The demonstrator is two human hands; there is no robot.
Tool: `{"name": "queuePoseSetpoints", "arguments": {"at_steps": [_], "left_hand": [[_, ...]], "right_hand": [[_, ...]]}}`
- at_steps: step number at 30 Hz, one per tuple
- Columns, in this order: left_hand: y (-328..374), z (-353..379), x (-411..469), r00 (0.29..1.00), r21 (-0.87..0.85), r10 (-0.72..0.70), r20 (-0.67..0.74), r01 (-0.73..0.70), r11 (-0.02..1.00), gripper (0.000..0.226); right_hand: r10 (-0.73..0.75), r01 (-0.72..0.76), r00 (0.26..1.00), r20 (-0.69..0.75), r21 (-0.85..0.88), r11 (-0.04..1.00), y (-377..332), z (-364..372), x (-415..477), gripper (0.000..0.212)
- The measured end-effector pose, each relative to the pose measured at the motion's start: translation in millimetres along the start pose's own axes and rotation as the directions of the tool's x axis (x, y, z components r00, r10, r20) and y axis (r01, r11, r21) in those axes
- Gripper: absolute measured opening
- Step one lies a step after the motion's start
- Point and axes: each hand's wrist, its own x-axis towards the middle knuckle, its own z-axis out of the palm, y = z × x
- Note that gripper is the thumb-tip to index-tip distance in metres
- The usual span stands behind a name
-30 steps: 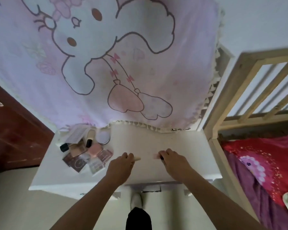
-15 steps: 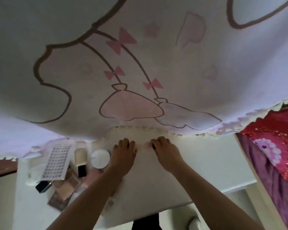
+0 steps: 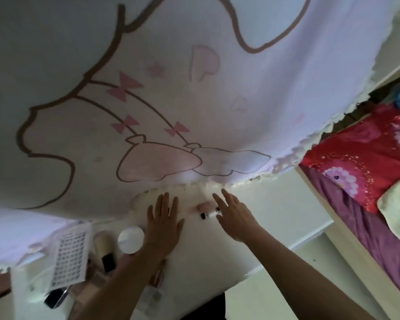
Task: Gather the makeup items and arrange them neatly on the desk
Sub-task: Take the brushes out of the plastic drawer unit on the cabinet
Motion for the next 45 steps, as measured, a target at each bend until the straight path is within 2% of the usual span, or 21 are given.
{"name": "queuePoseSetpoints", "arguments": {"at_steps": [2,5,10,12,15,20,25,29,34,39,43,45], "left_hand": [[16,-20,0,0.997,0.023,0.050,-0.053,-0.049,0.999,0.067],[59,-59,0,0.963,0.069,0.171,-0.210,-0.160,0.985,0.066],[176,-117,-18,0.831,0.148,0.407,-0.379,-0.380,0.913,0.069],[237,-132,-43,0.765,0.182,0.508,-0.395,-0.477,0.860,0.069],[328,-136,-96,0.629,0.233,0.653,-0.421,-0.621,0.748,0.069],[486,-104,-237,0.376,0.228,0.841,-0.389,-0.845,0.483,0.074],[632,-47,-403,0.028,0.240,0.964,-0.266,-0.966,0.094,0.075],[738,11,-534,-0.271,0.228,0.943,-0.195,-0.947,-0.225,0.073],[846,92,-698,-0.557,0.142,0.820,-0.128,-0.829,-0.541,0.069],[923,157,-868,-0.743,0.024,0.669,0.016,-0.669,-0.743,0.071],[952,190,-1006,-0.883,-0.030,0.460,0.088,-0.464,-0.885,0.070],[953,204,-1069,-0.931,-0.063,0.352,0.091,-0.359,-0.931,0.069]], "right_hand": [[0.044,-0.047,0.993,-0.110,-0.019,0.999,13,-12,-22,0.064],[0.120,-0.138,0.940,-0.318,-0.034,0.990,38,-28,-67,0.059],[0.280,-0.323,0.771,-0.572,0.028,0.946,88,-51,-196,0.063],[0.351,-0.402,0.668,-0.656,0.079,0.912,109,-45,-269,0.061],[0.471,-0.496,0.510,-0.720,0.202,0.845,133,-18,-389,0.062],[0.657,-0.682,0.189,-0.729,0.384,0.622,141,73,-608,0.066],[0.775,-0.770,-0.159,-0.612,0.568,0.291,123,176,-805,0.069],[0.778,-0.768,-0.410,-0.477,0.640,-0.011,103,259,-937,0.069],[0.734,-0.699,-0.613,-0.291,0.633,-0.333,79,356,-1071,0.072],[0.607,-0.537,-0.790,-0.091,0.581,-0.611,42,427,-1195,0.071],[0.430,-0.369,-0.903,0.005,0.506,-0.780,-14,462,-1271,0.071],[0.326,-0.268,-0.944,0.045,0.470,-0.841,-48,479,-1293,0.071]]}}
